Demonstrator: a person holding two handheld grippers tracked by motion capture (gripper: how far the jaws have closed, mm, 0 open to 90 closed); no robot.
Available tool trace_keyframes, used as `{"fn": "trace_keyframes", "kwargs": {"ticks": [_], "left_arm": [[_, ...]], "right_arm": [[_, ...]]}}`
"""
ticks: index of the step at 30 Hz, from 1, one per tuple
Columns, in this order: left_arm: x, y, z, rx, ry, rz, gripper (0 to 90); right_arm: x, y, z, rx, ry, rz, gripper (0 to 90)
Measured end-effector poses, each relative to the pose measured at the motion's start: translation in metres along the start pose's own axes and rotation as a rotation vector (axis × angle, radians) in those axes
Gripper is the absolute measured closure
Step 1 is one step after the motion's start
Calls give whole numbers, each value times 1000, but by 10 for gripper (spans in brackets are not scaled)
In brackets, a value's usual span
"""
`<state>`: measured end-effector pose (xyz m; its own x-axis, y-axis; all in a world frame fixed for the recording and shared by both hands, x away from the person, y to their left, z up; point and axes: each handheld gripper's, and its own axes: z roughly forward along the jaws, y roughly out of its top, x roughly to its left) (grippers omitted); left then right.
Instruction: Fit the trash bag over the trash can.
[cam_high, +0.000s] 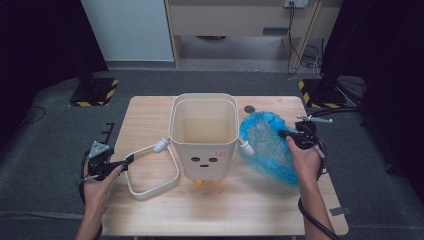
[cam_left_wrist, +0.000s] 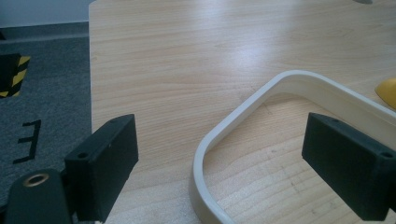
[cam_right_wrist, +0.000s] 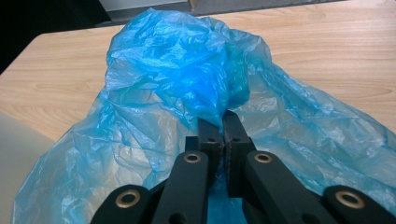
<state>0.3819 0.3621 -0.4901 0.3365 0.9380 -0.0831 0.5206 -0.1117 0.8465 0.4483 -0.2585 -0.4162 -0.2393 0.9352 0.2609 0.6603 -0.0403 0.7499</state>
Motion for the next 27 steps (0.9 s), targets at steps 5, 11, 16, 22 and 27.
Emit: {"fn": "trace_keyframes", "kwargs": {"ticks": [5, 11, 16, 22, 27], "left_arm": [[1, 0, -1, -2, 2, -2, 101], [1, 0, 0, -1, -1, 0, 101], [0, 1, -1, -6, -1, -1, 101], [0, 1, -1, -5, -3, 2, 101], [0, 0, 0, -3, -4, 0, 101]], "right_arm": [[4, 7, -8, -3, 1, -5, 893], [4, 17, -25, -16, 12, -1, 893], [6, 24, -38, -33, 22, -8, 894], [6, 32, -48, -46, 35, 6, 894], [6, 38, -55, -59, 50, 26, 895]]}}
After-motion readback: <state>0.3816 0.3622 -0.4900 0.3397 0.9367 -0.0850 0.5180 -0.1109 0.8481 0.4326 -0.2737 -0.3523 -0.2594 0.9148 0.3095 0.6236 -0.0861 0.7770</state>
